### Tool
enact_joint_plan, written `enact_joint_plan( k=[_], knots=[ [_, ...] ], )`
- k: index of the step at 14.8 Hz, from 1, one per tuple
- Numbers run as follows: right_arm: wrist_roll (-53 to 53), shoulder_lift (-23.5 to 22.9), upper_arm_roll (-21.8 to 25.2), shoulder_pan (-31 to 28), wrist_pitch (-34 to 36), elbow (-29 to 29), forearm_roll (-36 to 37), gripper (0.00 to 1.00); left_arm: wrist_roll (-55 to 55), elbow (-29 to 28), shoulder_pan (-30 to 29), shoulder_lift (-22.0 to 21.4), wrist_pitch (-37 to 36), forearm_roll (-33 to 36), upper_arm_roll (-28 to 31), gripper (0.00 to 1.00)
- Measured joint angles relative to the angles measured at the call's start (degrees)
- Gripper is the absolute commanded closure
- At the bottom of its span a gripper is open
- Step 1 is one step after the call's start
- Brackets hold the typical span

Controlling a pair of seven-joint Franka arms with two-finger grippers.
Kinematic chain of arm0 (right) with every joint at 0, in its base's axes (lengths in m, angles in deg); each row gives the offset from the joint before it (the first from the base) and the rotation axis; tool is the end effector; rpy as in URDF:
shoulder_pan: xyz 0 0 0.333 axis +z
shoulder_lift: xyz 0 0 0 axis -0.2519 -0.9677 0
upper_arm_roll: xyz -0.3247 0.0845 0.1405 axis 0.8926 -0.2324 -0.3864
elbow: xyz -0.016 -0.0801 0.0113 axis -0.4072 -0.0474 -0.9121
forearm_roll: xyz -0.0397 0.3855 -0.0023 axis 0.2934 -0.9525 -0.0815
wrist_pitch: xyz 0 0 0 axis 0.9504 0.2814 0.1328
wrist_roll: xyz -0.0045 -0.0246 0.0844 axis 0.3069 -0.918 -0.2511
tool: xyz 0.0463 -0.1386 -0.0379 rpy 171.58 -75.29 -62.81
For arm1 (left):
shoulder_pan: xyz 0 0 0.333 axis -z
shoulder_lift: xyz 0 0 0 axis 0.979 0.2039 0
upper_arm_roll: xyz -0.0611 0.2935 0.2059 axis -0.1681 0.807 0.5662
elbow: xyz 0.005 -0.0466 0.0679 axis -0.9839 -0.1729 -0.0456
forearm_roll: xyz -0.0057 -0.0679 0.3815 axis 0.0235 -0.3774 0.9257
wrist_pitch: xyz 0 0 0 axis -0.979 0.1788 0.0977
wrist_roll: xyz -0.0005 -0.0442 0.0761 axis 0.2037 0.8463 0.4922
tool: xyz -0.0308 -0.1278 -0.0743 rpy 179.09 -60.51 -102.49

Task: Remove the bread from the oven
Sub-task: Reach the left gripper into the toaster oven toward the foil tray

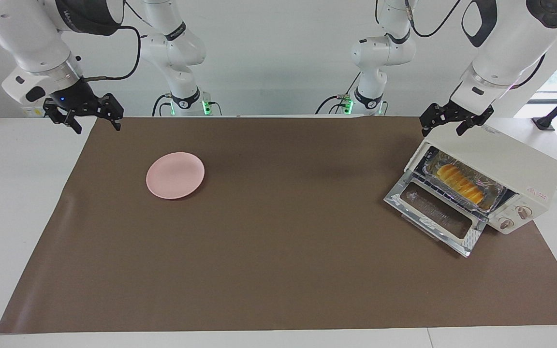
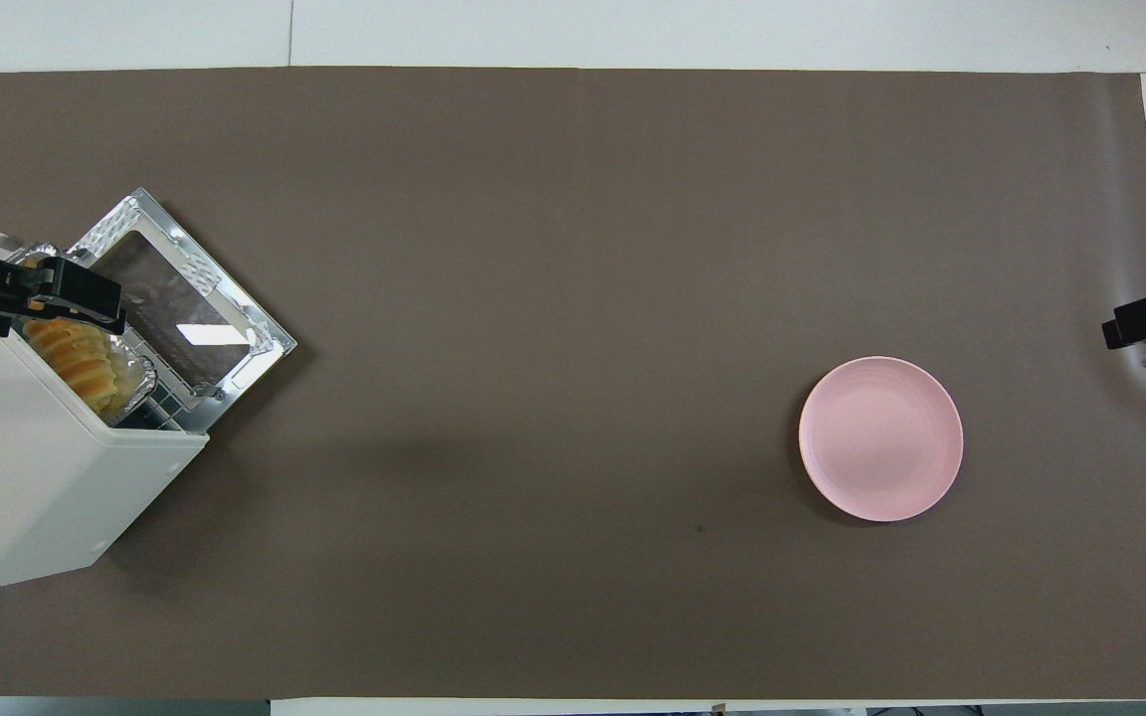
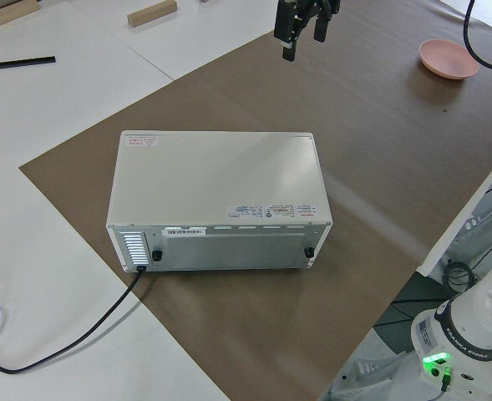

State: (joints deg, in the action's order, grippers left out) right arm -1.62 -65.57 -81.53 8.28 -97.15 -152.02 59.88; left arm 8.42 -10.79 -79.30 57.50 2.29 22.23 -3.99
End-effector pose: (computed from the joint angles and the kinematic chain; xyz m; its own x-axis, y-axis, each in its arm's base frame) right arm 0.5255 -0.0611 0.6161 0.9927 0.0944 -0.0749 0.0952 -0.9954 0.0079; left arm 0.5426 -0.0558 0.6145 0.9924 -0.0621 -0.1065 -0.0631 -0.9980 -0.0061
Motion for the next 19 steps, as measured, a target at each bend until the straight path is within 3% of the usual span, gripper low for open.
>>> enact_joint_plan(
  k=[11,13,17,19],
  knots=[
    [0.0,0.0,0.0,0.0,0.0,0.0,0.0,0.00,2.6,0.5,0.0,0.4,2.9,0.0,0.1,0.00],
    [0.0,0.0,0.0,0.0,0.0,0.0,0.0,0.00,7.2,4.1,0.0,3.5,2.2,0.0,0.1,0.00],
    [0.0,0.0,0.0,0.0,0.0,0.0,0.0,0.00,17.7,18.8,1.1,16.8,-1.2,0.3,0.8,0.00],
    [0.0,0.0,0.0,0.0,0.0,0.0,0.0,0.00,22.2,22.5,5.0,21.6,-0.8,0.9,4.1,0.00]
  ],
)
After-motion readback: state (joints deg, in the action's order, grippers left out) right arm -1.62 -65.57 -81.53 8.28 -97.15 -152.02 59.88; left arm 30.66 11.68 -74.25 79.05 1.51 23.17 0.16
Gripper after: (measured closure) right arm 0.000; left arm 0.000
